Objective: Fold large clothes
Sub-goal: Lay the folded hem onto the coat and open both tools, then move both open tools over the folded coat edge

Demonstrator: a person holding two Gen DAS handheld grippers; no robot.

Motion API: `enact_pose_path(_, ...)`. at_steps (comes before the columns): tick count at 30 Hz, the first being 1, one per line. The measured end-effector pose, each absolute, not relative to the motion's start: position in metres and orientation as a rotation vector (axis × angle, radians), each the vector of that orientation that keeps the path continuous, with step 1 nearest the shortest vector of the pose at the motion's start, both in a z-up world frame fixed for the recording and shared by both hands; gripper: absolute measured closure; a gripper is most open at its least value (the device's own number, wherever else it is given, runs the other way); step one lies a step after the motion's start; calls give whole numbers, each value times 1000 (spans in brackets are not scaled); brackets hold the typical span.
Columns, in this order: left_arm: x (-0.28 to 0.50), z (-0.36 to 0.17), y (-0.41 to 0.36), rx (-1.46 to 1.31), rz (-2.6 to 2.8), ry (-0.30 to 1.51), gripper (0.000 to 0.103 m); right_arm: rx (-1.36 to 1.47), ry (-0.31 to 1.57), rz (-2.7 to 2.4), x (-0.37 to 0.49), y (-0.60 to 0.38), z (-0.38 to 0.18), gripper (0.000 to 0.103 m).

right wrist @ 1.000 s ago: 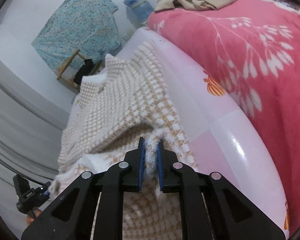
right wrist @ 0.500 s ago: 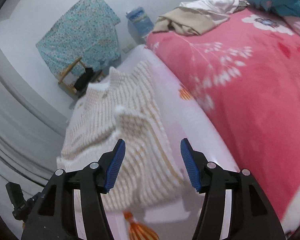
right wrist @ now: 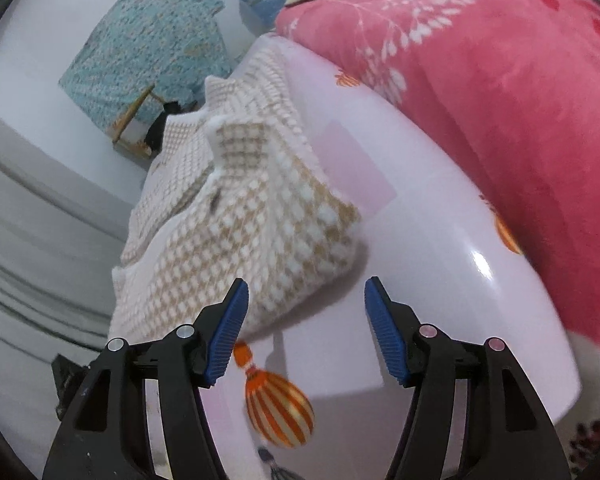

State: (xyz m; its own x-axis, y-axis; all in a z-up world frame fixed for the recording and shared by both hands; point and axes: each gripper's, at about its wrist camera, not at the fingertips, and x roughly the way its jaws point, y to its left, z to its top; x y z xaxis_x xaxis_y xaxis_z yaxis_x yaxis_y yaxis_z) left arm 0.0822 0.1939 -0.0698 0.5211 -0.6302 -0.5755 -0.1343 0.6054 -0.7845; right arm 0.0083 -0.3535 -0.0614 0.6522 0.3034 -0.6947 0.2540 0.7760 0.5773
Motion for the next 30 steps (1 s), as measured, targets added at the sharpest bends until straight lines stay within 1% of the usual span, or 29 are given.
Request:
enact_pose_path(3,85,-68,189,-881,-330,992,41,730,850,21,17,-355,-63,49)
enact_pose_path(6,84,-65,182,-836,-295,977,43,722,831,-6,30,-350,-65,49)
enact_pose_path(7,83,-65,179,-819,-280,974,45,717,828,-11,32,-348,-65,47)
enact_pose_path(9,83,-64,176,-788,-255,968,48,696,820,-26,37,-343,-65,47)
enact_pose_path(11,82,-64,173,-749,-224,965,54,681,814,-36,40,-339,-65,47)
enact_pose_path(12,82,-62,170,-716,-204,962,55,677,809,-42,41,-338,-65,47)
enact_pose_path(14,80,-59,164,-632,-167,956,60,664,802,-56,43,-337,-64,50)
enact_pose_path(15,79,-57,159,-588,-149,954,62,655,801,-64,44,-336,-64,53)
enact_pose_path(16,79,-55,151,-511,-121,953,66,640,799,-76,46,-336,-64,59)
enact_pose_path(17,79,-53,144,-457,-107,952,74,624,799,-87,47,-335,-64,63)
enact_pose_path(19,80,-52,130,-352,-100,958,84,600,800,-90,47,-335,-64,71)
enact_pose_path(20,80,-49,124,-299,-94,944,89,587,801,-90,47,-335,-63,73)
enact_pose_path(22,76,-42,117,-227,-86,912,92,558,792,-78,45,-332,-57,87)
enact_pose_path(24,71,-31,117,-204,-100,882,93,526,768,-54,38,-326,-41,94)
enact_pose_path(30,58,7,125,-163,-152,816,95,480,715,2,9,-318,-4,96)
